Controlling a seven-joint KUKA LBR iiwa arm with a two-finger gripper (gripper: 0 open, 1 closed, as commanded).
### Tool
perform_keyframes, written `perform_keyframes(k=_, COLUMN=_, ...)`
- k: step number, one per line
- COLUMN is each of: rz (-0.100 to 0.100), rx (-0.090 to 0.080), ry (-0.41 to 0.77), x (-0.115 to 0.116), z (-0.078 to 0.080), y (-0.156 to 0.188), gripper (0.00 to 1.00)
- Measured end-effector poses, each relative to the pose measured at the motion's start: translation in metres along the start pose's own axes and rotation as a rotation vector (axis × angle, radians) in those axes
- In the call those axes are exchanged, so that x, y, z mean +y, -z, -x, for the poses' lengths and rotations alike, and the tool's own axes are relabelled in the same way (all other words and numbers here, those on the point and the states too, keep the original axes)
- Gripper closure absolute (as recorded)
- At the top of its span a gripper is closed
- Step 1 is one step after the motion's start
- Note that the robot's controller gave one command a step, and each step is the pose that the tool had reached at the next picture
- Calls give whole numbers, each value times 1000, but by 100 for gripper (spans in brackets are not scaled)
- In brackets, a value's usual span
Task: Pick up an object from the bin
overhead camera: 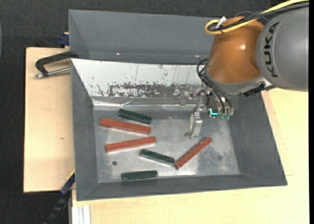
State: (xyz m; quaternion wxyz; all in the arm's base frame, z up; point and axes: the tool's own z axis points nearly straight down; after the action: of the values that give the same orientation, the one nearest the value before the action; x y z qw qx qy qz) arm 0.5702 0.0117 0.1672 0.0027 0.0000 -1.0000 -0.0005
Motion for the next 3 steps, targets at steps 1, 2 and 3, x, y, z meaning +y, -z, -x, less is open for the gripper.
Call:
perform_keyframes(k=1, rz=0, rx=-8, ry=-1, x=0, z=2, y=4, gripper=0)
perform_keyframes(k=2, rz=-1, rx=-13, ry=291, x=-10, z=-32, y=-43, gripper=0)
perform_keyframes(k=3, rz=0, rx=-1, ry=473, x=-6, z=-58, y=-52, gripper=0)
